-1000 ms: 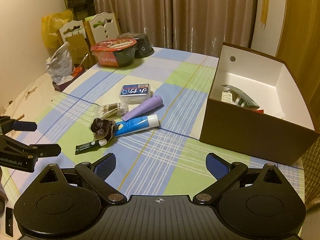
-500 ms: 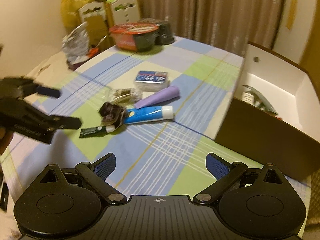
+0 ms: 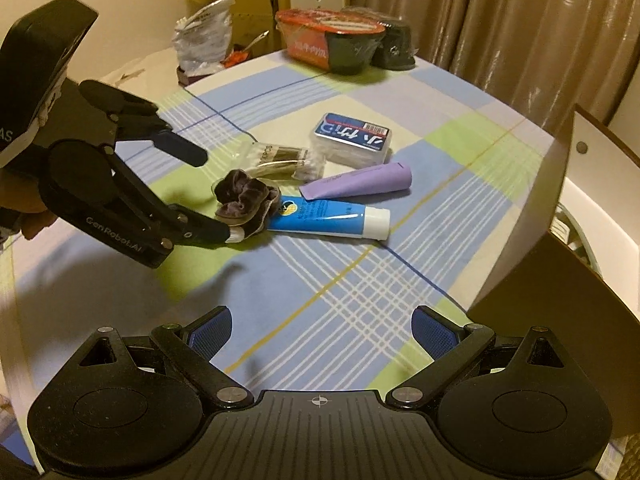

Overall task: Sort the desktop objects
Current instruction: 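Grasp the brown hair scrunchie with the left gripper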

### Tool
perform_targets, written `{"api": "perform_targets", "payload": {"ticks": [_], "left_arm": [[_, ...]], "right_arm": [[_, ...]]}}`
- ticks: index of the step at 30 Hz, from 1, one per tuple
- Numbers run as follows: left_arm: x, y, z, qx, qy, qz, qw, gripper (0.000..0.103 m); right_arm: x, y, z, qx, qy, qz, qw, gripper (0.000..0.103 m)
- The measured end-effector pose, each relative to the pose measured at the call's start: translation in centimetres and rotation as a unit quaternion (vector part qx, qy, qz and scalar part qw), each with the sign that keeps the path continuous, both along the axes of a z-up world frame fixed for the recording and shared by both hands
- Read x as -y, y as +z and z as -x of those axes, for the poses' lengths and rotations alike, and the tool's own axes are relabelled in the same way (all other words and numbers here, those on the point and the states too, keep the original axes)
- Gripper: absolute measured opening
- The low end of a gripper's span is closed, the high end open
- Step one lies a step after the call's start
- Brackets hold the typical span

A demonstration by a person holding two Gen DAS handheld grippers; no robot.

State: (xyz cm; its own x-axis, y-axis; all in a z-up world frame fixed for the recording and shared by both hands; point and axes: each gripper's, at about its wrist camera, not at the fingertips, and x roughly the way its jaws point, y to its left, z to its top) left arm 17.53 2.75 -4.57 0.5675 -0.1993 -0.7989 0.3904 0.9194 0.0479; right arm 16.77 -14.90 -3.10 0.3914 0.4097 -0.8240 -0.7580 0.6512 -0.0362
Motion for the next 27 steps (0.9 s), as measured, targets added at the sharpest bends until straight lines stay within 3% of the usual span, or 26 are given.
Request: {"api": "perform_targets", "payload": {"ticks": [14,19,27], "left_arm": [[0.2,-1.1,-2.2,-0.016,-0.014,0.007,0.9997,0.039],[0.2,-1.2,-2.1,-0.014,-0.011,0.012,0.9998,0.019],[-0.3,0.0,-1.6,0.005,-0.001,0.023,0.9997,0.014]], "right_arm": [[-0.8,-1.0,-2.5,-0.012,0.013,0.006,1.000,0.099],[-1.1,-1.0,-2.9,-0.010,0.016,0.006,1.000,0.099],[-1.7,-0.6,-2.9,0.001,0.028,0.003,1.000,0.099]]}}
